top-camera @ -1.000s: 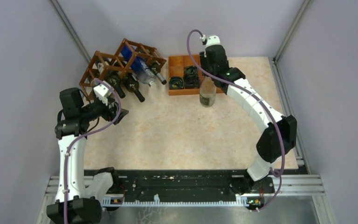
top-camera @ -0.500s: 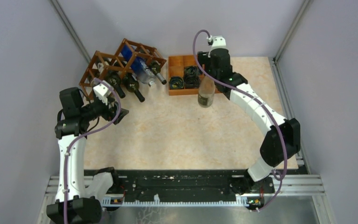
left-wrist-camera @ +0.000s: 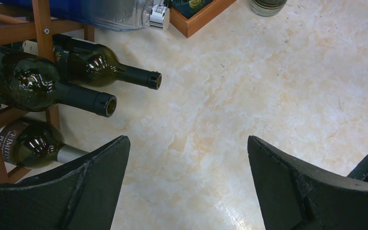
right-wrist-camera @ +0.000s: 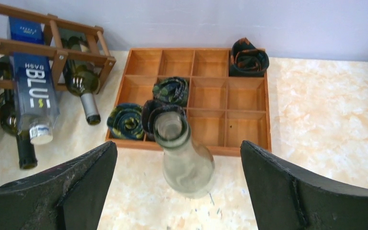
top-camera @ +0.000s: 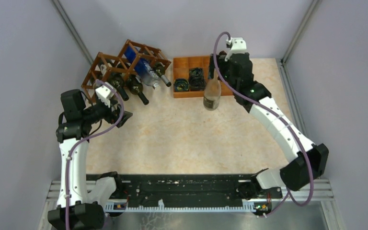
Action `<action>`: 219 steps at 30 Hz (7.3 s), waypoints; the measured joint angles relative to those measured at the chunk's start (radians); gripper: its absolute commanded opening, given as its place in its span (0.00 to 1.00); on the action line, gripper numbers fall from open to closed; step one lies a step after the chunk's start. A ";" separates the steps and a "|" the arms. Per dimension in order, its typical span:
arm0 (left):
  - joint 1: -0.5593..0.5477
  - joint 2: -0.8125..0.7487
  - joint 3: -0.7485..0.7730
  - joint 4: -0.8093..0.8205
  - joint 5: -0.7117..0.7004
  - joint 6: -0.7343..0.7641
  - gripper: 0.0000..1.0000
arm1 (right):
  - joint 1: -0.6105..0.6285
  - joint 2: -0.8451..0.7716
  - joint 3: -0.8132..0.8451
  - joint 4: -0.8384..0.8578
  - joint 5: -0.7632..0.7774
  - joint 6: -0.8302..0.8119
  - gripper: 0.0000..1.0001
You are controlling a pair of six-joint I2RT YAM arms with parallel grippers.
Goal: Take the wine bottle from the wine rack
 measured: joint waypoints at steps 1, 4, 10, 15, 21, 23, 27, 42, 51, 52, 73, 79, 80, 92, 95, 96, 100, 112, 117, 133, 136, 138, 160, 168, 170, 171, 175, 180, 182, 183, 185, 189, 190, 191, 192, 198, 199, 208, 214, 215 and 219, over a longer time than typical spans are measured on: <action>0.000 0.000 0.000 0.000 0.000 0.000 0.99 | 0.000 -0.025 -0.022 -0.003 -0.005 0.005 0.99; 0.000 0.000 0.000 0.000 0.000 0.000 0.99 | 0.000 -0.095 -0.100 -0.010 -0.025 0.017 0.99; 0.000 0.001 0.017 -0.002 0.000 0.000 0.99 | 0.000 -0.158 -0.283 0.006 -0.075 0.051 0.99; 0.000 0.004 0.023 -0.002 0.003 -0.003 0.99 | 0.000 -0.191 -0.461 0.006 -0.132 0.108 0.99; 0.000 0.060 0.046 0.000 0.003 0.005 0.99 | 0.064 -0.237 -0.537 0.012 -0.179 0.164 0.92; -0.001 0.083 0.050 0.002 0.004 0.005 0.98 | 0.119 -0.226 -0.525 0.022 -0.204 0.181 0.90; -0.010 0.123 0.065 0.006 0.002 0.005 0.97 | 0.179 -0.119 -0.427 0.048 -0.296 0.223 0.93; -0.264 0.376 0.210 0.069 -0.153 0.334 0.99 | 0.316 0.009 -0.417 0.100 -0.366 0.259 0.95; -0.377 0.525 0.268 0.076 -0.271 0.697 0.99 | 0.350 -0.331 -0.680 0.082 -0.354 0.328 0.94; -0.381 0.539 0.274 0.078 -0.283 0.731 0.99 | 0.352 -0.357 -0.687 0.077 -0.351 0.329 0.94; -0.460 0.698 0.284 0.276 -0.526 1.163 0.98 | 0.354 -0.454 -0.717 0.024 -0.305 0.337 0.94; -0.460 0.788 0.339 0.254 -0.587 1.266 0.98 | 0.354 -0.454 -0.717 0.016 -0.280 0.337 0.94; -0.460 0.797 0.344 0.254 -0.593 1.275 0.97 | 0.354 -0.456 -0.717 0.012 -0.276 0.337 0.94; -0.472 0.863 0.354 0.340 -0.641 1.311 0.92 | 0.354 -0.514 -0.716 -0.040 -0.234 0.337 0.94; -0.473 0.892 0.349 0.384 -0.663 1.327 0.86 | 0.354 -0.538 -0.716 -0.060 -0.221 0.337 0.94; -0.474 0.899 0.349 0.401 -0.671 1.331 0.84 | 0.354 -0.549 -0.716 -0.068 -0.214 0.338 0.94; -0.474 0.921 0.346 0.455 -0.693 1.345 0.74 | 0.354 -0.576 -0.716 -0.092 -0.200 0.338 0.94; -0.478 0.927 0.306 0.539 -0.751 1.417 0.14 | 0.354 -0.580 -0.715 -0.112 -0.183 0.338 0.94; -0.493 0.869 0.201 0.607 -0.747 1.442 0.03 | 0.354 -0.580 -0.715 -0.113 -0.181 0.337 0.94; -0.666 0.620 0.001 0.493 -0.846 1.371 0.00 | 0.354 -0.615 -0.703 -0.144 -0.180 0.336 0.93; -0.699 0.565 -0.018 0.445 -0.864 1.346 0.00 | 0.354 -0.623 -0.703 -0.148 -0.180 0.336 0.93; -0.719 0.525 -0.034 0.416 -0.871 1.334 0.00 | 0.354 -0.624 -0.703 -0.153 -0.179 0.336 0.93; -0.914 0.231 -0.206 0.216 -0.851 1.398 0.00 | 0.354 -0.687 -0.703 -0.169 -0.162 0.338 0.93; -0.939 0.161 -0.145 0.057 -0.736 1.372 0.00 | 0.354 -0.691 -0.708 -0.167 -0.160 0.295 0.97; -0.941 0.146 -0.101 -0.012 -0.682 1.350 0.00 | 0.354 -0.682 -0.713 -0.153 -0.160 0.262 0.99; -0.941 0.140 -0.082 -0.040 -0.660 1.343 0.00 | 0.354 -0.676 -0.719 -0.136 -0.159 0.240 0.99; -0.945 0.126 -0.005 -0.144 -0.581 1.277 0.00 | 0.354 -0.681 -0.779 -0.019 -0.172 0.143 0.99; -0.945 0.143 0.091 -0.252 -0.509 1.149 0.00 | 0.354 -0.705 -0.874 0.171 -0.262 0.018 0.99; -0.945 0.163 0.133 -0.286 -0.481 1.083 0.00 | 0.354 -0.685 -0.874 0.237 -0.303 -0.021 0.99; -0.945 0.171 0.152 -0.302 -0.469 1.051 0.00 | 0.355 -0.671 -0.872 0.269 -0.321 -0.037 0.99; -0.945 0.189 0.189 -0.327 -0.442 0.983 0.00 | 0.360 -0.627 -0.868 0.334 -0.359 -0.076 0.99; -0.945 0.200 0.225 -0.344 -0.388 0.855 0.00 | 0.393 -0.525 -0.864 0.409 -0.425 -0.145 0.99; -0.945 0.200 0.228 -0.347 -0.378 0.829 0.00 | 0.406 -0.505 -0.864 0.423 -0.439 -0.161 0.99; -0.945 0.202 0.234 -0.353 -0.370 0.804 0.00 | 0.425 -0.484 -0.864 0.442 -0.454 -0.182 0.99; -0.945 0.205 0.243 -0.363 -0.360 0.778 0.00 | 0.447 -0.464 -0.864 0.461 -0.468 -0.203 0.99; -0.945 0.218 0.282 -0.413 -0.325 0.690 0.00 | 0.509 -0.363 -0.854 0.550 -0.525 -0.276 0.99; -0.945 0.219 0.286 -0.420 -0.322 0.681 0.00 | 0.510 -0.348 -0.852 0.567 -0.531 -0.280 0.99; -0.945 0.228 0.344 -0.462 -0.270 0.621 0.00 | 0.525 -0.238 -0.814 0.685 -0.617 -0.296 0.99; -0.945 0.229 0.385 -0.483 -0.230 0.595 0.00 | 0.525 -0.177 -0.782 0.758 -0.674 -0.290 0.99; -0.945 0.229 0.392 -0.487 -0.225 0.591 0.00 | 0.525 -0.163 -0.776 0.766 -0.681 -0.287 0.98; -0.945 0.229 0.406 -0.496 -0.211 0.579 0.00 | 0.525 -0.129 -0.766 0.794 -0.688 -0.281 0.77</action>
